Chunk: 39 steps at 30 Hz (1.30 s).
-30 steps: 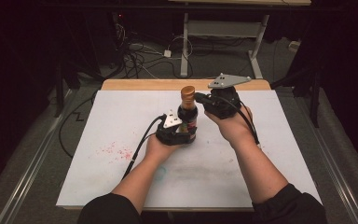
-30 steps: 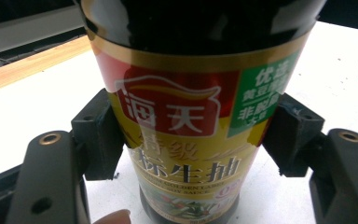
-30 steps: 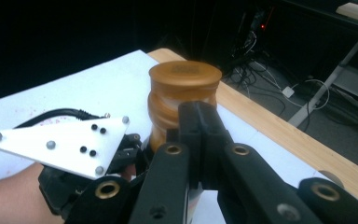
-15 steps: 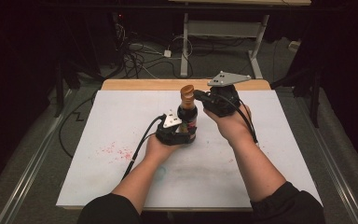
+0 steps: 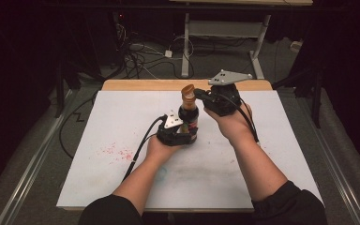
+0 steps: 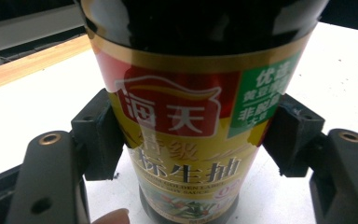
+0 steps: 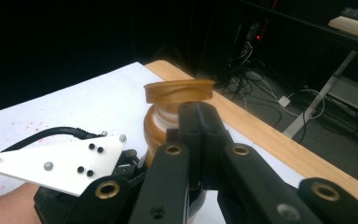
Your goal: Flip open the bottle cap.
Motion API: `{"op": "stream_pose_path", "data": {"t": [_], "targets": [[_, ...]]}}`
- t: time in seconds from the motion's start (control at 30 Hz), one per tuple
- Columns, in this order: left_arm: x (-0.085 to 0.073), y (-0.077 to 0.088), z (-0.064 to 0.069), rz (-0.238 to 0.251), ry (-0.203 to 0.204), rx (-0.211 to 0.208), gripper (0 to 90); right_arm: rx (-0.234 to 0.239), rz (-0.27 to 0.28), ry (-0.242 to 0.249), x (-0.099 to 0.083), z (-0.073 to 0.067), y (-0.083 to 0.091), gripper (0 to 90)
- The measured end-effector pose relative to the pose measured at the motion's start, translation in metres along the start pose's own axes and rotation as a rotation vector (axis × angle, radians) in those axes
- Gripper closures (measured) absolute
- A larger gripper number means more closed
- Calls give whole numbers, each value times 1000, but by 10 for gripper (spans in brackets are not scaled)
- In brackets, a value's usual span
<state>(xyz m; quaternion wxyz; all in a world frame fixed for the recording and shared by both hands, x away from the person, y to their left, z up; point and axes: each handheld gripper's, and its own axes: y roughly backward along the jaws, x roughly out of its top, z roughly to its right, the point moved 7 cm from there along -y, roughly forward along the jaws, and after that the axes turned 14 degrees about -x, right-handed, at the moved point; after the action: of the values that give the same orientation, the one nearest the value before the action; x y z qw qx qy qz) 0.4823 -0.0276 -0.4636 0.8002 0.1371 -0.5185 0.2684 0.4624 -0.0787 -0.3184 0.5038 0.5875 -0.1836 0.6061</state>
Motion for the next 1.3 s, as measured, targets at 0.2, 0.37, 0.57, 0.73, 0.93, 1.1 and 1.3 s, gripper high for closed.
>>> {"op": "stream_pose_path", "data": {"t": [0.2,0.37,0.57,0.73,0.93,1.1,1.3], "targets": [[0,0,0,0,2,0,288,2,0,-6,1,0,-1,900],[0,0,0,-1,3,-1,288,-2,7,-3,5,0,-1,900],[0,0,0,2,2,-2,288,-8,10,1,6,0,-1,900],[0,0,0,3,1,-1,288,-3,14,-2,7,-1,-1,900],[0,0,0,8,5,-2,288,-3,22,5,12,-3,-2,900],[0,0,0,4,0,-2,288,0,34,3,17,-5,-3,900],[0,0,0,6,-3,-3,288,11,54,4,26,-9,-1,900]]}}
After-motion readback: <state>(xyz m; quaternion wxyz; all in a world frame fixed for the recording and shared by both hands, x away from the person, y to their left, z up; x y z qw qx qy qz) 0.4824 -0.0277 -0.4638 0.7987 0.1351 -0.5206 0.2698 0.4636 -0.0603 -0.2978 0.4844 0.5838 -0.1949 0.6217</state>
